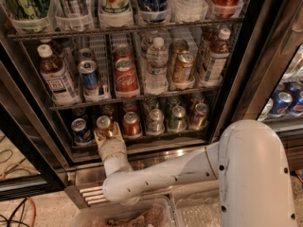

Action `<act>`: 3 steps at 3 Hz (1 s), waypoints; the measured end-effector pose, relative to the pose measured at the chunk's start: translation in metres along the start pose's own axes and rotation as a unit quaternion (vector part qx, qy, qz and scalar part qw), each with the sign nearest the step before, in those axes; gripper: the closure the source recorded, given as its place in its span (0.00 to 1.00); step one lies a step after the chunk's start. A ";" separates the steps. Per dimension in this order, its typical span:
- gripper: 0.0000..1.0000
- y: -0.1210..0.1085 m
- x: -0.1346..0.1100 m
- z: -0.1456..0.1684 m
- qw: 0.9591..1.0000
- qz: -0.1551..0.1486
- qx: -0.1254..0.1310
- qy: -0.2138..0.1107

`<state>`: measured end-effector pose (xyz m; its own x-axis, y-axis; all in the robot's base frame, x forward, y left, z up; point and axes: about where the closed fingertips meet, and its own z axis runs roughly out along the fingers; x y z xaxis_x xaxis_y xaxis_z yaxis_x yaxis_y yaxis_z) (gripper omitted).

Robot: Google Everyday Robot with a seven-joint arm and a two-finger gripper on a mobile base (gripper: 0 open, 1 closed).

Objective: Pick orange can from bottom shelf of fridge

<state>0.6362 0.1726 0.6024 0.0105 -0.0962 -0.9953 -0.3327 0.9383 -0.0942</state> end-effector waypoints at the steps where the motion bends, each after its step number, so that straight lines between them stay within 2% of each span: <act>1: 1.00 0.004 -0.021 -0.004 1.000 -0.017 -0.012 -0.018; 2: 1.00 0.007 -0.039 -0.013 0.999 -0.035 -0.023 -0.032; 3: 1.00 0.010 -0.043 -0.034 0.997 -0.055 -0.036 -0.026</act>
Offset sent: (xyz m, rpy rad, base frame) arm -0.0297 0.0068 0.0580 -0.0793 -0.1234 0.0865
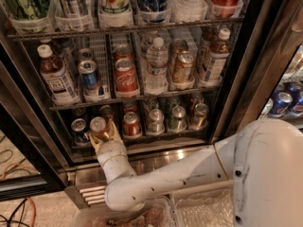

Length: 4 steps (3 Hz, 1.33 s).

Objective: Pick orange can from bottom shelf of fridge

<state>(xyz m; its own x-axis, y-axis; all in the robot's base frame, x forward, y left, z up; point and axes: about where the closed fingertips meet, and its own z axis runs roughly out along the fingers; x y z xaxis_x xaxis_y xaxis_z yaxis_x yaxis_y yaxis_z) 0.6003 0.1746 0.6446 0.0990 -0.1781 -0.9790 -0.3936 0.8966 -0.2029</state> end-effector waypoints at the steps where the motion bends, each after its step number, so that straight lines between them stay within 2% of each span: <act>1: 1.00 0.009 0.006 -0.029 1.000 -0.011 -0.018 0.022; 3: 1.00 0.027 0.024 -0.077 0.997 -0.001 -0.047 0.068; 4: 1.00 0.031 0.026 -0.090 0.995 0.004 -0.055 0.078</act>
Offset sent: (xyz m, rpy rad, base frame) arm -0.0960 -0.0115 -0.0417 -0.0830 0.1666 0.0808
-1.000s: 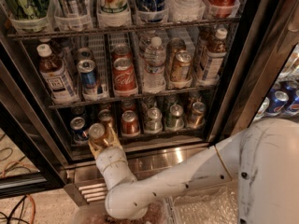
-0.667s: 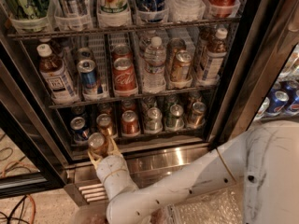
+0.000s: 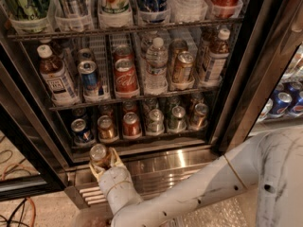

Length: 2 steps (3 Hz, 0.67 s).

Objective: Pick orange can from bottom shelf of fridge

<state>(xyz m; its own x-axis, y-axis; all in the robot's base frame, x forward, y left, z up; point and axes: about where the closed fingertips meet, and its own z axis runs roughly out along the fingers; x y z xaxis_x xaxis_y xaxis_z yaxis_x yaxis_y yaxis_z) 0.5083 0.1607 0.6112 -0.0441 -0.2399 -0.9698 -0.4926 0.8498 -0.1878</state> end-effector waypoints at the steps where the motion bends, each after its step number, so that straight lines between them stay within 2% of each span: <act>1: 1.00 0.005 -0.004 -0.010 1.000 0.000 -0.009 0.000; 2: 1.00 0.015 0.007 -0.028 0.999 0.017 -0.030 0.024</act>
Offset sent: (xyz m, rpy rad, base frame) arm -0.0614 -0.0074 -0.0208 0.0120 0.1728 0.0783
